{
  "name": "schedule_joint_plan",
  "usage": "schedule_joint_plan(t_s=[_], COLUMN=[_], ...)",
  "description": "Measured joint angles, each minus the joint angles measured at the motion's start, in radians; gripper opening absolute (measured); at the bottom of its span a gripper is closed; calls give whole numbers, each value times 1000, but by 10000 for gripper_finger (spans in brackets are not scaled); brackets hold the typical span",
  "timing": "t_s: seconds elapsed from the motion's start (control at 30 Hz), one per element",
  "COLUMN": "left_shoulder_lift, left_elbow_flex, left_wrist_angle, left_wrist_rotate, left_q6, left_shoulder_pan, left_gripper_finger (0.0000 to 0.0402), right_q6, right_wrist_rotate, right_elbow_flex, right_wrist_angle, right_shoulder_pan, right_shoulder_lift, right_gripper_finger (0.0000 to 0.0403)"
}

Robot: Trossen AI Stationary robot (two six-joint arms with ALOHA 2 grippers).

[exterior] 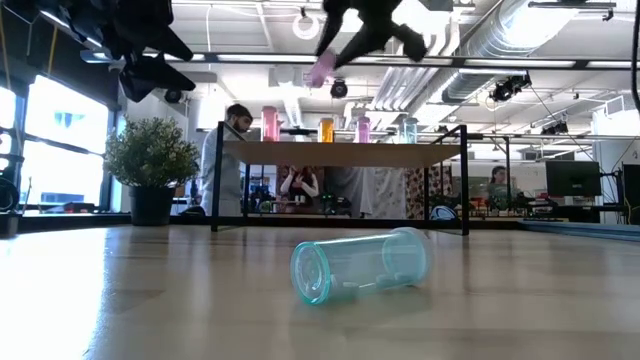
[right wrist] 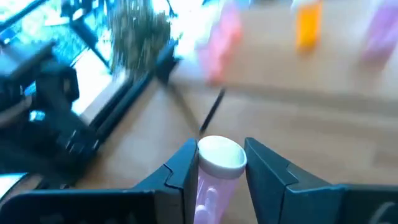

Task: Pick and place medicine bottles onto shelf by color
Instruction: Put the purple pill bottle on the shelf aligned with the other purple pill bottles

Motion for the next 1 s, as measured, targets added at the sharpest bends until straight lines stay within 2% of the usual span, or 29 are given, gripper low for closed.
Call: schedule_joint_plan(t_s=[0.2,0.47,0.63,0.73,0.87,1.0], left_shoulder_lift=[0,0,0,0,0,0], left_elbow_flex=[0,0,0,0,0,0], left_wrist_angle=[20,23,23,23,23,23], left_wrist_rotate=[-3,-27,-32,-34,-60,-94], left_q6=[34,52,52,52,52,52], left_shoulder_pan=[0,1,1,1,1,1], left_gripper_finger=[241,241,241,241,241,241], right_q6=[-213,-389,-316,-223,-84,-68], right_wrist_rotate=[224,364,392,391,384,364], right_elbow_flex=[0,0,-5,-79,-258,-441], right_wrist_angle=[-38,-225,-440,-509,-478,-297], right_shoulder_pan=[-1,-2,-2,-2,-2,-2], right_shoulder_lift=[-137,-394,-530,-584,-644,-675], right_gripper_finger=[95,95,95,95,95,95])
